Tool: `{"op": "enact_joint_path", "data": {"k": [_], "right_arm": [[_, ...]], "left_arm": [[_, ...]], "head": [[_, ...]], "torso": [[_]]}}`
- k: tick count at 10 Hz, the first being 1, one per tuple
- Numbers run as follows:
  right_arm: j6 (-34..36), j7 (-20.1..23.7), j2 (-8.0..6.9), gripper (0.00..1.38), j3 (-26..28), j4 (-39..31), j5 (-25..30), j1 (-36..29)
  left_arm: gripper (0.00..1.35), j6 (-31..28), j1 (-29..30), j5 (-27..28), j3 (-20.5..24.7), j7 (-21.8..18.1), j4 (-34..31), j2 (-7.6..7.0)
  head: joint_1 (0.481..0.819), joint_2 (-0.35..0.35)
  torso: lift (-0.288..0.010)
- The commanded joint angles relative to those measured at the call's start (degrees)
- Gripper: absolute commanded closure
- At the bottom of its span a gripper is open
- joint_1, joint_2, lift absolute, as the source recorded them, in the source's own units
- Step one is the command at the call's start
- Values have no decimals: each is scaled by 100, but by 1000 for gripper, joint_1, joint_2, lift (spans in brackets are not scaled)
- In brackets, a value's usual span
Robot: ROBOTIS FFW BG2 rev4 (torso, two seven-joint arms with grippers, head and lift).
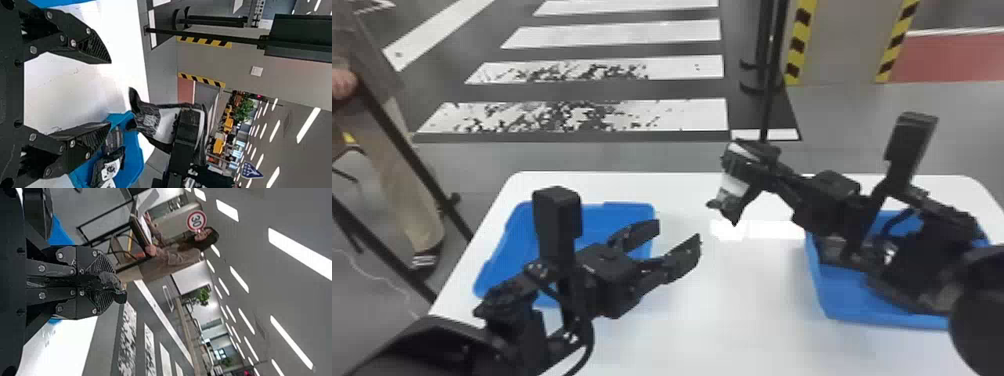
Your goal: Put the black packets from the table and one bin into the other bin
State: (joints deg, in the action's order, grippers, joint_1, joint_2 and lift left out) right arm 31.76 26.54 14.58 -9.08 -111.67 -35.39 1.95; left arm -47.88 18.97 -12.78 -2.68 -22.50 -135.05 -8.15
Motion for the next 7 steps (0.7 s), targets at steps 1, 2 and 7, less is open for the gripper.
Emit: {"op": "enact_joint_path", "data": {"k": [1,2,7], "right_arm": [[-82,-27,-17,1283,633,37,363,-181],[-96,-70,-34,1283,1182,51,683,-350],[-96,-9,-25,970,2530,754,1871,-744]], "left_arm": [[157,7,43,-2,74,0,12,15],[157,35,71,-13,108,0,-2,24],[157,148,156,-2,211,0,-2,41]], "head": [[695,72],[695,27],[695,-219]], "torso": [[-110],[-110],[-110]]}}
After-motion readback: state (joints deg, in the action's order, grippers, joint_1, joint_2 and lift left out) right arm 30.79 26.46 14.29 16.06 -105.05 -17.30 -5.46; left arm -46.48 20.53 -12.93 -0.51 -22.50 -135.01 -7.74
